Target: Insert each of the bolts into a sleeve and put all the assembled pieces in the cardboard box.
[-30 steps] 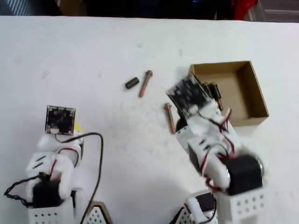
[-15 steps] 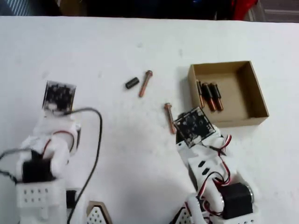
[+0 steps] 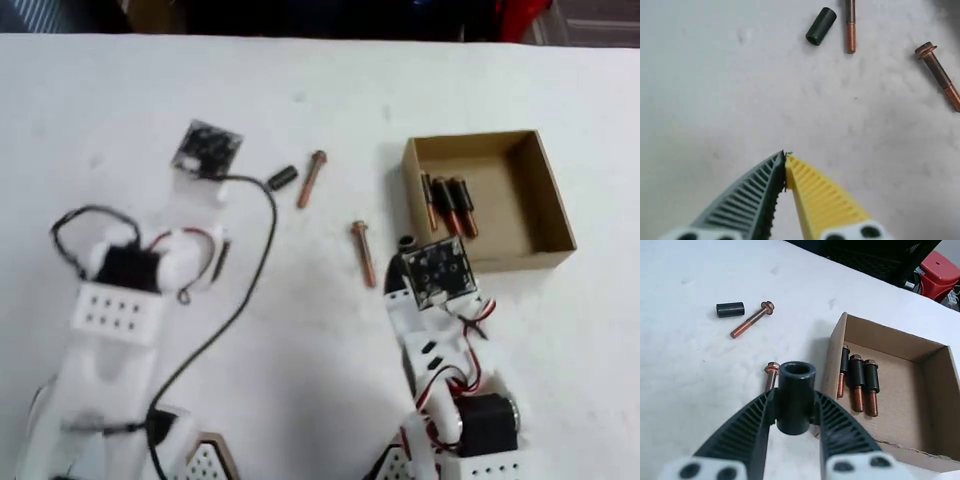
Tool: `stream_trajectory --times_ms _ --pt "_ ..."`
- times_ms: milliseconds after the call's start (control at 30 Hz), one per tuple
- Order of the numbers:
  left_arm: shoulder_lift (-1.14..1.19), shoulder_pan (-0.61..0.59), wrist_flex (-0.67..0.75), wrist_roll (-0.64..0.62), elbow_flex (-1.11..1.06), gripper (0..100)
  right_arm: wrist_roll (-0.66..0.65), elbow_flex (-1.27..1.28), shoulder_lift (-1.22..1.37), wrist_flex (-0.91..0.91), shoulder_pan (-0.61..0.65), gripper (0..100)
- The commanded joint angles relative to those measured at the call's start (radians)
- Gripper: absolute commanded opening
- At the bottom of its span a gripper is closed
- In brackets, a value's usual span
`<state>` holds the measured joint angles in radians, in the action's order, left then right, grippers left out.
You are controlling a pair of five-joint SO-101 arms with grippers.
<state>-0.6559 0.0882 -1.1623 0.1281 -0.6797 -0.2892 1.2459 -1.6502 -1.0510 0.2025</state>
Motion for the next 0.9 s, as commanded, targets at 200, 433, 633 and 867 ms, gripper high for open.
stream_trajectory --times_ms 200,433,633,867 --pt "0.323 0.147 -0.037 -0.029 0.272 2 0.017 0.144 -0.154 0.044 -0.024 1.8" --pt "0.552 0.183 -0.212 -0.132 0.563 2 0.103 0.206 -0.147 0.111 -0.09 1.8" --pt "0.731 0.22 -0.315 -0.143 0.776 2 0.107 0.241 -0.147 0.143 -0.085 1.8" --pt "0.987 0.228 -0.391 -0.227 1.063 2 0.107 0.278 -0.147 0.191 -0.093 1.8"
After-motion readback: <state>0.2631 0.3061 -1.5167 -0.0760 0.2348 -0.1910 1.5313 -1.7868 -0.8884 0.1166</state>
